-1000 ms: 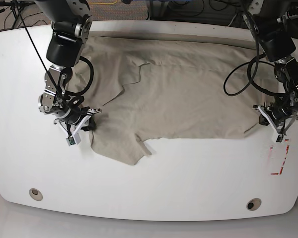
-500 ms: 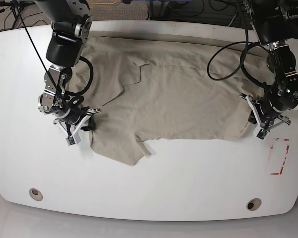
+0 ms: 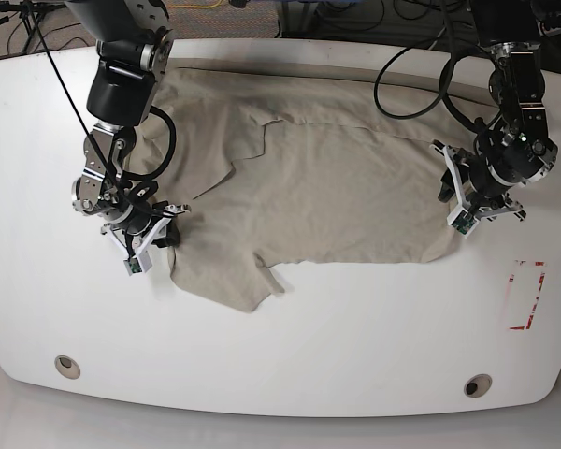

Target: Fold the T-shirt properly

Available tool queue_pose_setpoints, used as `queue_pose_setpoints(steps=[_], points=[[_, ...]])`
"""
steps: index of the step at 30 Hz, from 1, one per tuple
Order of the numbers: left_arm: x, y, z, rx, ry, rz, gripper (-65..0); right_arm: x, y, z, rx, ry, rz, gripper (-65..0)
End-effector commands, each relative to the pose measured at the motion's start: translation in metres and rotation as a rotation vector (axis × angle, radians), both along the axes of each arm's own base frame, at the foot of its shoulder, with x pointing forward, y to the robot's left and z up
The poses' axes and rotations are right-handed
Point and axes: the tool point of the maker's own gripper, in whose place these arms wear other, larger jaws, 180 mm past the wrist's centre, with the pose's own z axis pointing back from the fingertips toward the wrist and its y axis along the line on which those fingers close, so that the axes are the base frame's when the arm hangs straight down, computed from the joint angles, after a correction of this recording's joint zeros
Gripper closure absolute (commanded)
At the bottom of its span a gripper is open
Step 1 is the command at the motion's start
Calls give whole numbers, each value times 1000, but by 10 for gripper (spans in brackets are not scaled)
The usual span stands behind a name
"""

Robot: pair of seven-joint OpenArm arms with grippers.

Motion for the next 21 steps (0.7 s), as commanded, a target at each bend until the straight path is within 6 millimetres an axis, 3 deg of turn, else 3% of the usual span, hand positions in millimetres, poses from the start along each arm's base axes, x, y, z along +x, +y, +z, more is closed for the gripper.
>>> queue_pose_setpoints(steps=[1, 9, 15, 21], points=[[11, 6, 17, 4, -58, 5, -250, 9, -4, 11, -9, -26, -1, -94], [33, 54, 20, -43, -69, 175, -358, 9, -4, 11, -7, -26, -1, -94], [48, 89, 7, -125, -33, 309, -369, 8, -4, 10, -7, -25, -1, -94], [53, 95, -13, -174, 31, 347, -368, 8, -4, 10, -7, -25, -1, -94]])
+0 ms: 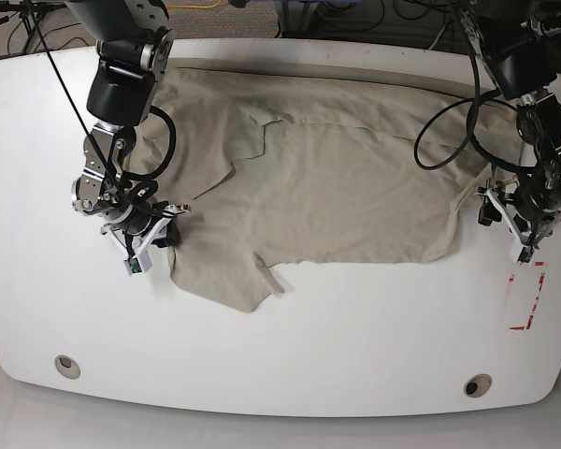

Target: Fold the T-shirt properly

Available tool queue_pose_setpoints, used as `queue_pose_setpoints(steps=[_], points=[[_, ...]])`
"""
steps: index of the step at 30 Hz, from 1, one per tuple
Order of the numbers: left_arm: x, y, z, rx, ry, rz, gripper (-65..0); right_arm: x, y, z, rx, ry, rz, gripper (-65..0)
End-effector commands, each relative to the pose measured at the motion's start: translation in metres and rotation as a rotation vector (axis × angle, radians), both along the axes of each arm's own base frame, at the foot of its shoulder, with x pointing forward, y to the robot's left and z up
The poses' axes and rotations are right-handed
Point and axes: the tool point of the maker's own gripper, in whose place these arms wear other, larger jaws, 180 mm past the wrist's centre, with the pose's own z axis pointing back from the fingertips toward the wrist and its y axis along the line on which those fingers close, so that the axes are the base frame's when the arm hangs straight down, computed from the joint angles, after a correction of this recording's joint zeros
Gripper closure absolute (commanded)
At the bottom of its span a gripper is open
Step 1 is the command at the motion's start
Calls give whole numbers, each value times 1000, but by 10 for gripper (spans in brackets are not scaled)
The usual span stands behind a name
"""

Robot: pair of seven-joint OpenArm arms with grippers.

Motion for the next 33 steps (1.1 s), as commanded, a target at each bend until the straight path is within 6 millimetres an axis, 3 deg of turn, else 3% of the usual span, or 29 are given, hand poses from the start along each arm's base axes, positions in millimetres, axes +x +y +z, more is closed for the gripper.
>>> queue_pose_setpoints(steps=[1, 10, 15, 19, 23, 33], points=[[11, 3, 11, -10, -40, 1, -368, 8, -4, 11, -8, -25, -1, -94], [5, -5, 2, 14, 31, -35, -368, 8, -4, 10, -8, -24, -1, -94], [5, -6, 9, 38, 20, -46, -368, 8, -4, 10, -8, -24, -1, -94], [-10, -5, 1, 63, 66, -51, -368, 8, -4, 10, -8, -24, -1, -94], [-14, -5, 14, 107, 43, -66, -368, 8, -4, 10, -8, -24, -1, -94], [-25, -16, 19, 157, 46, -112, -368, 8, -3, 10, -5, -25, -1, -94]])
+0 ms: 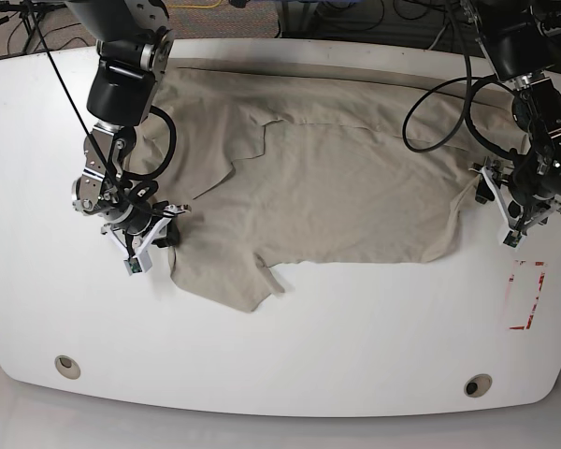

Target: Fold the T-shirt properly

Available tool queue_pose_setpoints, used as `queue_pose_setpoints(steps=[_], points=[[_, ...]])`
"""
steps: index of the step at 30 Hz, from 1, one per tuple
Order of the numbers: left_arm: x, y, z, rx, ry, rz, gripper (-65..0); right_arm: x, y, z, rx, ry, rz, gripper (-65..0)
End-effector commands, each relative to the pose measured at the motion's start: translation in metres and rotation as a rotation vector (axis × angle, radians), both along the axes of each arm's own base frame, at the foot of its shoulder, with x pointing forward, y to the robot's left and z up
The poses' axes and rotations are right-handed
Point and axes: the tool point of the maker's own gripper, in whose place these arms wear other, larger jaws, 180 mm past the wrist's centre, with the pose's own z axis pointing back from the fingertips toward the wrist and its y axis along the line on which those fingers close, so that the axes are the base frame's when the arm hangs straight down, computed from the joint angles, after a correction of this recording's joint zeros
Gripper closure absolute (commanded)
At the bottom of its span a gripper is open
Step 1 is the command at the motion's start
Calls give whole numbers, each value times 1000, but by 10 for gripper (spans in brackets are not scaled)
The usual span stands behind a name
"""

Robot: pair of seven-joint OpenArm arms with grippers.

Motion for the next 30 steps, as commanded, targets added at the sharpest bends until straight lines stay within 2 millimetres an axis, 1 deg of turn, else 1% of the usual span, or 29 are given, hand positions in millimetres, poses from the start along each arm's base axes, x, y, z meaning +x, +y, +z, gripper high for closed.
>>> queue_pose_setpoints(steps=[1, 9, 17, 22, 25, 30], points=[[9, -4, 10, 9, -33, -30, -368, 8, -4, 10, -6, -24, -1, -94], [11, -17, 7, 12, -21, -74, -368, 8, -3, 10, -4, -25, -1, -94], [12, -20, 6, 14, -19, -83, -368, 8, -3, 11, -3, -26, -2, -94], [8, -21, -11, -8, 29, -82, -368, 8, -3, 11, -3, -26, -2, -94], [13, -21, -15, -35, 23, -74, -368, 8, -3, 11, -3, -26, -2, -94], [14, -20, -18, -46, 30, -67, -368, 8, -3, 11, -3, -26, -2, -94]])
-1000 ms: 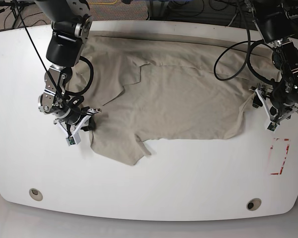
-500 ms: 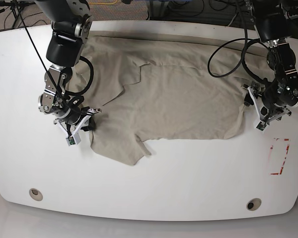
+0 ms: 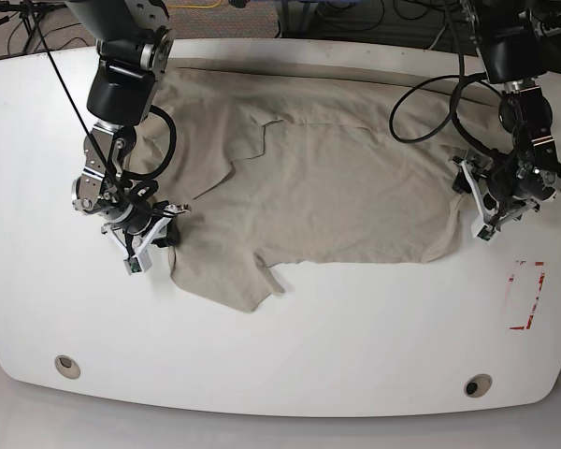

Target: Fold the T-shirt properly

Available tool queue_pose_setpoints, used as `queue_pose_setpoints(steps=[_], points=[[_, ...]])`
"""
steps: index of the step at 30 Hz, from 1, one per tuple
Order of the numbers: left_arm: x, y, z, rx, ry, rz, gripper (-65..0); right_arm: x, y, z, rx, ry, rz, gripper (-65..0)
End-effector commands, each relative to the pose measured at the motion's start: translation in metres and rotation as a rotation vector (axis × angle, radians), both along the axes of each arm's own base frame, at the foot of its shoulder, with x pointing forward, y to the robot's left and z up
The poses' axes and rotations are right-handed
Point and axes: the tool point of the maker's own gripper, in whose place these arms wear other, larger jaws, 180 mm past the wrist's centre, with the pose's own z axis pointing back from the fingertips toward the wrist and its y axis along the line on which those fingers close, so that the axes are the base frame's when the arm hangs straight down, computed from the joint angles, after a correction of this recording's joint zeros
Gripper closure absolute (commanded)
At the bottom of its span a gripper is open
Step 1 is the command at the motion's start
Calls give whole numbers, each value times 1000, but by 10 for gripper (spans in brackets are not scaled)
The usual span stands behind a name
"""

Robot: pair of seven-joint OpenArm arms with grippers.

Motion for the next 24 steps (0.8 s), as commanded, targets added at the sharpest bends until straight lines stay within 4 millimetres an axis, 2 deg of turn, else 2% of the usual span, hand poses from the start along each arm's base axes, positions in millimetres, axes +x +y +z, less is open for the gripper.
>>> queue_pose_setpoints(steps=[1, 16, 24], points=[[14, 3, 16, 1, -61, -2, -368, 8, -4, 11, -9, -25, 0, -94], [16, 3, 18, 2, -68, -4, -367, 3, -4, 5, -5, -19, -2, -94], [25, 15, 30, 25, -93, 3, -367, 3, -4, 6, -6, -28, -3, -94]])
